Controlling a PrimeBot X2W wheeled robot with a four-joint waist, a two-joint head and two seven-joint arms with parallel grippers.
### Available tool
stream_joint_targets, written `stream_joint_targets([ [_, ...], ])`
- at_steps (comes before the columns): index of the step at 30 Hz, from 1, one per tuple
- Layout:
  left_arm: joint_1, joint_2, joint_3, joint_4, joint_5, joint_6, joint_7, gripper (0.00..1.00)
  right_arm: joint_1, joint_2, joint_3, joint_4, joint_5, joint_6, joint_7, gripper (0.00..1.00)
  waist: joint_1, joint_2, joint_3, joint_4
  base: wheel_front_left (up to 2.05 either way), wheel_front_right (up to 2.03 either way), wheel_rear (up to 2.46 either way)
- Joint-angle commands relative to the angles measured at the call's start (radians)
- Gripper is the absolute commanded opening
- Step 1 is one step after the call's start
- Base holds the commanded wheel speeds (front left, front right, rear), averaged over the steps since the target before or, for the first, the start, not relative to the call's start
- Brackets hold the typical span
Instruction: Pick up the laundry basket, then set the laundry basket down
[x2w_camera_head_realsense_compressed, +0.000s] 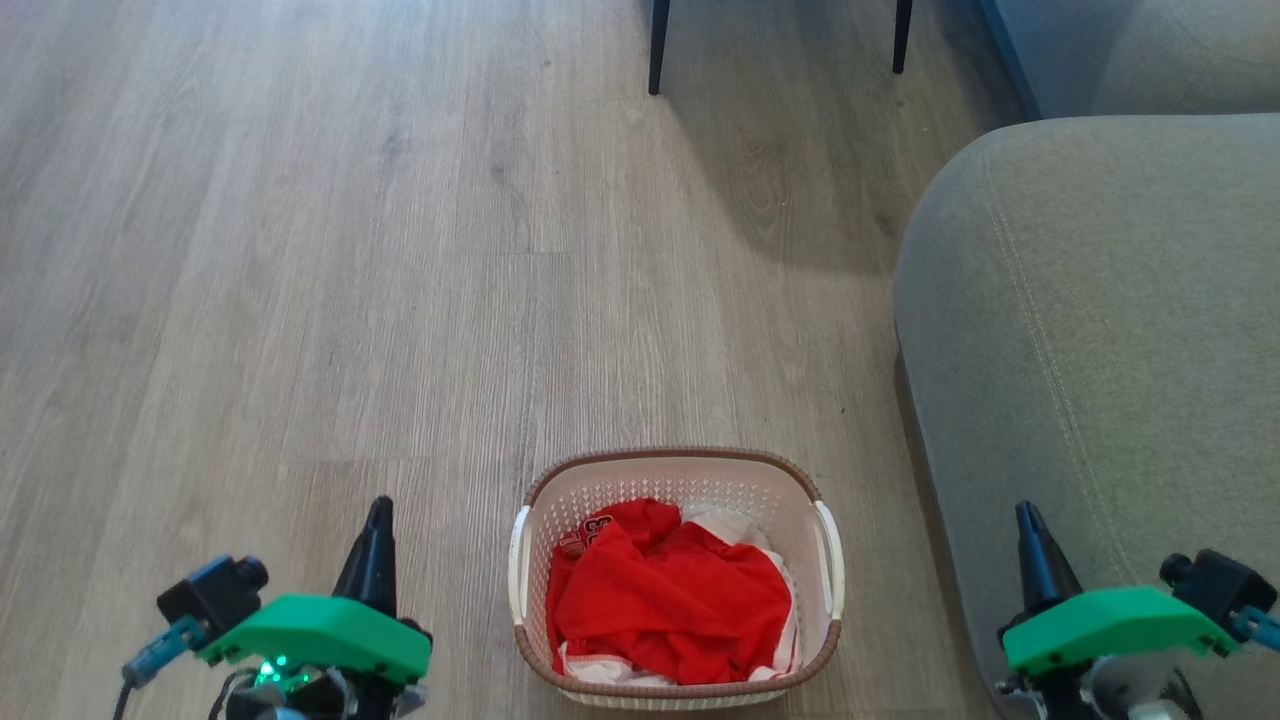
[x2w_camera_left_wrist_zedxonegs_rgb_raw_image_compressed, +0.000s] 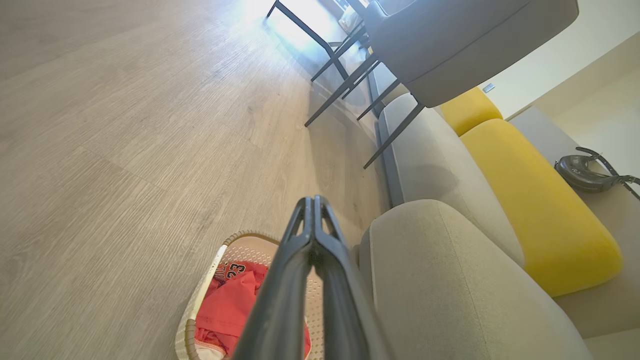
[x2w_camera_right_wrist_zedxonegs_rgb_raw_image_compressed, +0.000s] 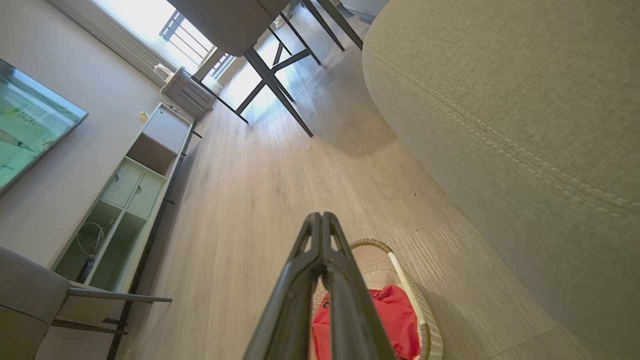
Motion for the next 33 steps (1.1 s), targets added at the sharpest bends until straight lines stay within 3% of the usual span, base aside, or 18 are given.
stream_joint_targets([
  [1,-0.065,0.015,0.027,-0.026,-0.031,-0.011,0.006,0.0,-0.056,-0.022,-0.002,-0.027,0.03,0.003,0.005,0.0,0.0,0.0,0.0,-0.001,0.0,0.0,0.0],
  [33,-0.104,0.017,0.124,0.007,-0.381,-0.062,0.096,0.0,-0.102,-0.027,-0.046,-0.002,0.372,0.005,0.095,0.0,0.0,0.0,0.004,-0.023,0.0,0.0,0.0],
])
